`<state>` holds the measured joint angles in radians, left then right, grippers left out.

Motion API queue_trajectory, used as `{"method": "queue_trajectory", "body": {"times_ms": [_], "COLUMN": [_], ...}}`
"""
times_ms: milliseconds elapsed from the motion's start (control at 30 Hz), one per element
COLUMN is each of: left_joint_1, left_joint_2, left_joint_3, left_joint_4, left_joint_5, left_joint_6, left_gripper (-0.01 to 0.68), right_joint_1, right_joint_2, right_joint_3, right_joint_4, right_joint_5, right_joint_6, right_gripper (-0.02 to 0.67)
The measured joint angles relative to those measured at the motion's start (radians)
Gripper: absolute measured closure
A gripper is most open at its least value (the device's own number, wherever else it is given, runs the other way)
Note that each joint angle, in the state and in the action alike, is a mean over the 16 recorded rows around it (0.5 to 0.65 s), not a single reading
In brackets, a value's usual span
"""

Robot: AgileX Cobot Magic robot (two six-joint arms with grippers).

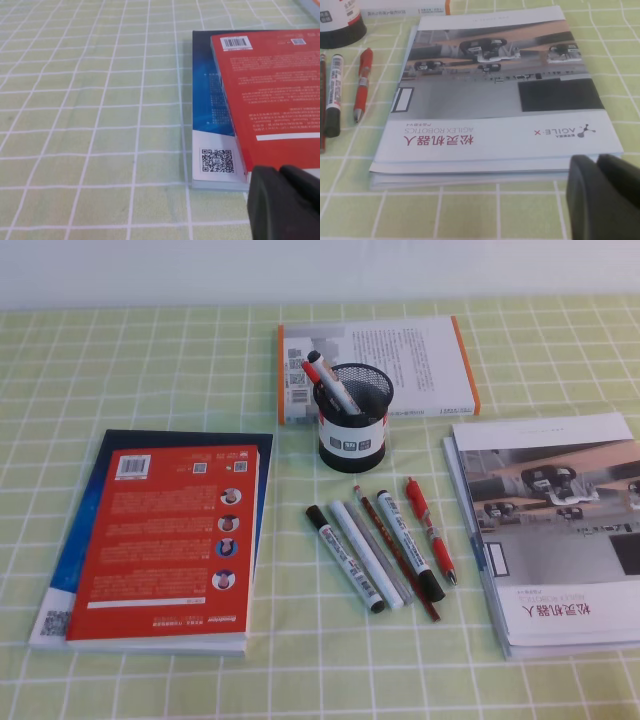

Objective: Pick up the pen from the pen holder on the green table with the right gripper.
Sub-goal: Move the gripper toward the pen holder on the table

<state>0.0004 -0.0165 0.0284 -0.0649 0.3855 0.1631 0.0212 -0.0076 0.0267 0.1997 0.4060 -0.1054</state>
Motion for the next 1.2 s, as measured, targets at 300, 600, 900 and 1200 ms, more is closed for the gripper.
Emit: {"method": "queue_trajectory", "body": {"times_ms": [300, 600, 900, 1200], "left_joint_1": [0.0, 0.0, 0.0, 0.0], "left_joint_2": [0.0, 0.0, 0.0, 0.0], "left_joint_3": [0.0, 0.0, 0.0, 0.0], "left_joint_4": [0.0, 0.0, 0.0, 0.0], "left_joint_5": [0.0, 0.0, 0.0, 0.0], "left_joint_6": [0.0, 0.0, 0.0, 0.0], "left_gripper": [0.678, 0.678, 0.678, 0.678], "right_joint_1": [0.0, 0.0, 0.0, 0.0], "right_joint_2": [0.0, 0.0, 0.0, 0.0], "right_joint_3": [0.0, 0.0, 0.0, 0.0], "right_joint_4": [0.005, 0.055, 0.273, 0.521], "right_joint_5": [0.0, -0.007, -0.091, -0.195], "right_joint_6": [0.0, 0.0, 0.0, 0.0], "right_gripper": [0.661, 0.661, 0.661, 0.661]}}
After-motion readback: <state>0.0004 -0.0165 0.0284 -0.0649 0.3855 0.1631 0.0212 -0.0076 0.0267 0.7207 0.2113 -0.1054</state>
